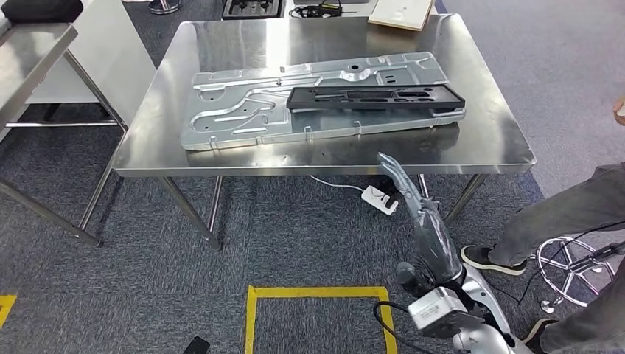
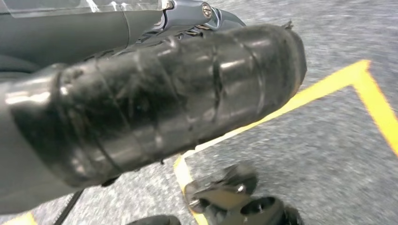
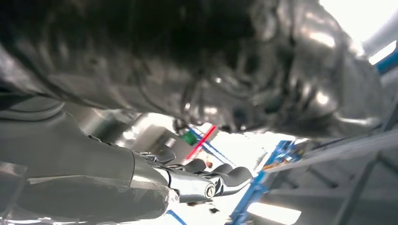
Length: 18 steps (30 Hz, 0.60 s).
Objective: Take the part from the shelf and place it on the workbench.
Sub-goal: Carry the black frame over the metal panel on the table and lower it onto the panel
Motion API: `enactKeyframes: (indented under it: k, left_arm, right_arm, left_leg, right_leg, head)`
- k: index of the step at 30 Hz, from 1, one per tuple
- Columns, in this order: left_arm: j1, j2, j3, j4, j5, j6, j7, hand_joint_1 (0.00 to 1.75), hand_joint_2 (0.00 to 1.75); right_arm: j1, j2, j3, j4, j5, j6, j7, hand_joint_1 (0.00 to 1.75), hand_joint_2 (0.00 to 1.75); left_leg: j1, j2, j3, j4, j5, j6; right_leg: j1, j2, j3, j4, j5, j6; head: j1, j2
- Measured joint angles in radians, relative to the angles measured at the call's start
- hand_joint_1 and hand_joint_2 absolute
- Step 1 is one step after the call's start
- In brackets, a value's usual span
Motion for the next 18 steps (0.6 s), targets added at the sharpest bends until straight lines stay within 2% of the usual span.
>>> enactKeyframes:
  k: [1,2,3,4,5,6,8,9,10,11,12,13,14,15,16,17,18]
  left_arm:
    - [0.0,0.001,0.002,0.0,0.003,0.001,0.003,0.0,0.0]
    - [-0.001,0.002,0.003,0.0,0.006,0.002,0.004,0.0,0.0]
    - [-0.002,0.002,0.004,0.0,0.008,0.003,0.006,0.0,0.0]
    - [-0.005,0.003,0.005,0.0,0.012,0.004,0.008,0.0,0.0]
    - [-0.008,0.003,0.007,0.0,0.017,0.007,0.011,0.0,0.0]
    - [-0.011,0.003,0.01,0.0,0.022,0.01,0.014,0.0,0.0]
    - [-0.011,0.002,0.018,0.0,0.036,0.016,0.022,0.0,0.0]
    - [-0.009,0.001,0.021,0.0,0.043,0.019,0.027,0.0,0.0]
    - [-0.007,0.001,0.024,0.0,0.051,0.022,0.03,0.0,0.0]
    - [-0.006,0.0,0.025,0.001,0.058,0.026,0.034,0.0,0.0]
    - [-0.005,-0.001,0.026,0.001,0.064,0.031,0.038,0.0,0.0]
    - [-0.005,-0.001,0.027,0.001,0.069,0.035,0.04,0.0,0.0]
    - [-0.005,-0.001,0.028,0.001,0.074,0.039,0.042,0.0,0.0]
    - [-0.005,-0.002,0.029,0.001,0.077,0.041,0.044,0.0,0.0]
    - [-0.005,-0.003,0.03,0.001,0.079,0.043,0.044,0.0,0.0]
    - [-0.005,-0.005,0.031,0.001,0.08,0.044,0.045,0.0,0.0]
    - [-0.004,-0.006,0.032,0.001,0.08,0.045,0.046,0.0,0.0]
  right_arm:
    - [0.029,0.001,-0.015,0.005,-0.013,-0.013,-0.021,0.0,0.0]
    - [0.053,0.001,-0.028,0.01,-0.022,-0.021,-0.032,0.0,0.0]
    - [0.072,0.003,-0.042,0.014,-0.033,-0.027,-0.035,0.0,0.0]
    - [0.089,0.005,-0.055,0.018,-0.048,-0.036,-0.033,0.0,0.0]
    - [0.105,0.009,-0.067,0.024,-0.067,-0.047,-0.03,0.0,0.0]
    - [0.123,0.015,-0.079,0.036,-0.094,-0.062,-0.034,0.0,0.0]
    - [0.167,0.029,-0.1,0.079,-0.169,-0.094,-0.066,0.0,0.0]
    - [0.191,0.038,-0.108,0.114,-0.218,-0.109,-0.097,0.0,0.0]
    - [0.212,0.046,-0.117,0.159,-0.272,-0.118,-0.136,0.0,0.0]
    - [0.229,0.054,-0.124,0.212,-0.33,-0.124,-0.179,0.0,0.0]
    - [0.24,0.062,-0.132,0.273,-0.387,-0.125,-0.226,0.0,0.0]
    - [0.246,0.071,-0.139,0.34,-0.436,-0.122,-0.271,0.0,0.0]
    - [0.249,0.079,-0.145,0.407,-0.473,-0.118,-0.31,0.0,0.0]
    - [0.249,0.088,-0.15,0.476,-0.498,-0.112,-0.345,0.0,0.0]
    - [0.249,0.098,-0.155,0.546,-0.516,-0.105,-0.369,0.0,0.0]
    - [0.246,0.107,-0.159,0.617,-0.531,-0.095,-0.388,0.0,0.0]
    - [0.238,0.118,-0.162,0.694,-0.547,-0.08,-0.404,0.0,0.0]
  left_leg:
    - [0.0,0.0,0.033,-0.015,0.025,0.002]
    - [-0.001,-0.001,0.084,-0.062,0.049,0.006]
    - [-0.004,-0.001,0.149,-0.135,0.054,0.012]
    - [-0.007,-0.002,0.213,-0.217,0.044,0.018]
    - [-0.011,-0.002,0.257,-0.28,0.028,0.024]
    - [-0.014,-0.003,0.282,-0.32,0.015,0.031]
    - [-0.015,-0.003,0.278,-0.34,0.03,0.044]
    - [-0.015,-0.001,0.271,-0.346,0.044,0.052]
    - [-0.014,0.002,0.26,-0.351,0.061,0.06]
    - [-0.013,0.004,0.245,-0.354,0.077,0.067]
    - [-0.016,0.006,0.227,-0.353,0.091,0.072]
    - [-0.017,0.006,0.206,-0.35,0.106,0.075]
    - [-0.019,0.006,0.185,-0.346,0.12,0.074]
    - [-0.02,0.006,0.163,-0.34,0.133,0.073]
    - [-0.019,0.006,0.14,-0.332,0.144,0.07]
    - [-0.019,0.006,0.117,-0.323,0.154,0.066]
    - [-0.019,0.006,0.096,-0.31,0.161,0.061]
  right_leg:
    - [0.0,0.0,-0.018,0.001,0.013,0.001]
    - [-0.001,0.001,-0.033,0.002,0.025,0.004]
    - [-0.001,0.002,-0.044,0.003,0.036,0.007]
    - [-0.001,0.002,-0.051,0.003,0.047,0.012]
    - [-0.002,0.001,-0.053,0.0,0.057,0.018]
    - [-0.003,-0.001,-0.052,-0.004,0.068,0.024]
    - [-0.005,-0.004,-0.049,-0.014,0.086,0.036]
    - [-0.005,-0.003,-0.052,-0.01,0.075,0.04]
    - [-0.006,0.0,-0.06,0.011,0.042,0.043]
    - [-0.006,0.002,-0.073,0.05,-0.008,0.045]
    - [-0.008,0.004,-0.088,0.108,-0.067,0.047]
    - [-0.009,0.005,-0.101,0.175,-0.111,0.05]
    - [-0.01,0.005,-0.108,0.232,-0.129,0.052]
    - [-0.011,0.005,-0.106,0.27,-0.122,0.055]
    - [-0.013,0.005,-0.085,0.273,-0.095,0.057]
    - [-0.016,0.005,-0.047,0.242,-0.065,0.059]
    - [-0.019,0.004,0.002,0.182,-0.061,0.062]
  head:
    - [0.0,0.0]
    - [0.0,0.0]
    - [0.0,0.0]
    - [0.0,0.0]
    - [0.0,0.0]
    - [-0.001,0.0]
    - [-0.001,0.0]
    - [-0.002,0.0]
    - [0.0,0.0]
    - [0.002,0.0]
    - [0.004,0.0]
    - [0.005,0.0]
    - [0.006,0.0]
    - [0.006,0.0]
    - [0.006,0.0]
    - [0.006,0.0]
    - [0.006,0.0]
